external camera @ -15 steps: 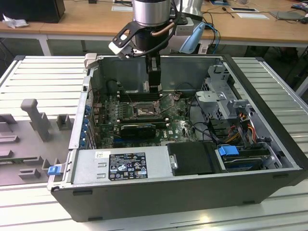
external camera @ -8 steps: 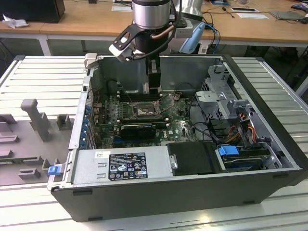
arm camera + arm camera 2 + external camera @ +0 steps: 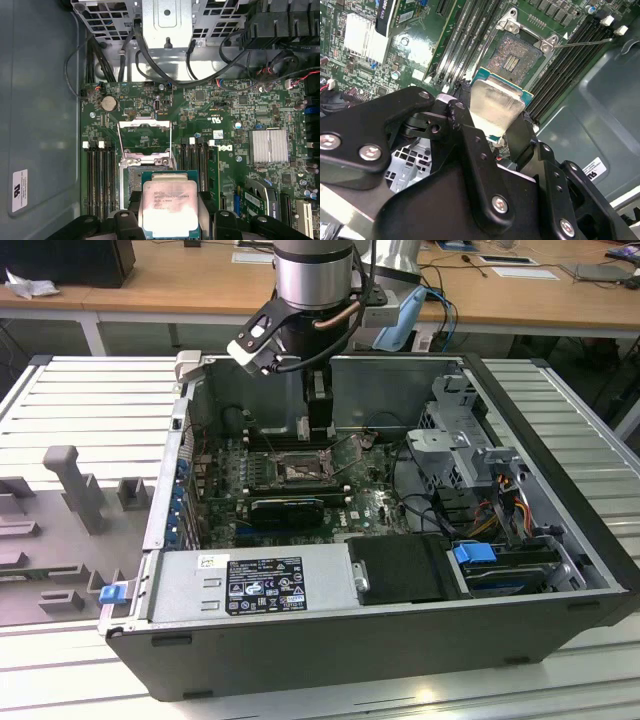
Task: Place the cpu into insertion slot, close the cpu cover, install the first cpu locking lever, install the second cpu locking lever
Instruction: 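Place the cpu into insertion slot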
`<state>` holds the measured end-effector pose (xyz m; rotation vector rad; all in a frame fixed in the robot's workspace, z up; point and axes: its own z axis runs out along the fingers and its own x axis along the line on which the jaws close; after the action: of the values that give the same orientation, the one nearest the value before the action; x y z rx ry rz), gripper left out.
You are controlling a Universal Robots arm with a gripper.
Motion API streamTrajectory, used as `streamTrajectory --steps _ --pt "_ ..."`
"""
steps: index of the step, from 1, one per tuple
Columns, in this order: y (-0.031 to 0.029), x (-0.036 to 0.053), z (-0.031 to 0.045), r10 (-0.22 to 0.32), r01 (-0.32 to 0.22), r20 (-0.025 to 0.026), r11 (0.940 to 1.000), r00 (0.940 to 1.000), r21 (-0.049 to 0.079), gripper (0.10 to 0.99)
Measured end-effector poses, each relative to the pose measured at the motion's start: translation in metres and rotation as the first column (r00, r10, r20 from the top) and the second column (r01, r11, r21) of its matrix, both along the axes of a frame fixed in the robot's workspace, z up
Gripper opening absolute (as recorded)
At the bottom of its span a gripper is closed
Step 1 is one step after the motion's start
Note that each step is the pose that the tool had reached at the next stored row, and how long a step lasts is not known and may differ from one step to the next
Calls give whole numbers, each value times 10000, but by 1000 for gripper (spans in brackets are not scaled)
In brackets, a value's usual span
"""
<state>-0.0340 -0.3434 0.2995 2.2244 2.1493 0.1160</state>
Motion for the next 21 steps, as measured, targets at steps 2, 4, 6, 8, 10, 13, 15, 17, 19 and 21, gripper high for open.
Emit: streamTrajectory --steps 2,4,6,8,10,13,15,17,19,21 --pt "0 0 -23 0 0 0 10000 10000 0 529" --pt "0 0 -43 0 0 0 10000 10000 -1 529" --pt "0 -1 -57 -1 1 0 10000 10000 0 529" --pt "0 -1 -69 0 0 0 10000 10000 0 529" --pt "0 -1 -81 0 0 0 10000 10000 0 529" --pt "0 -1 -115 -1 1 0 10000 10000 0 529" --pt "0 -1 -127 0 0 0 10000 10000 0 529" --pt "0 -3 -137 -2 2 0 10000 10000 -1 529" --pt "8 -6 -167 0 0 0 10000 10000 -1 529" --pt "19 -11 -204 -1 1 0 10000 10000 -1 529"
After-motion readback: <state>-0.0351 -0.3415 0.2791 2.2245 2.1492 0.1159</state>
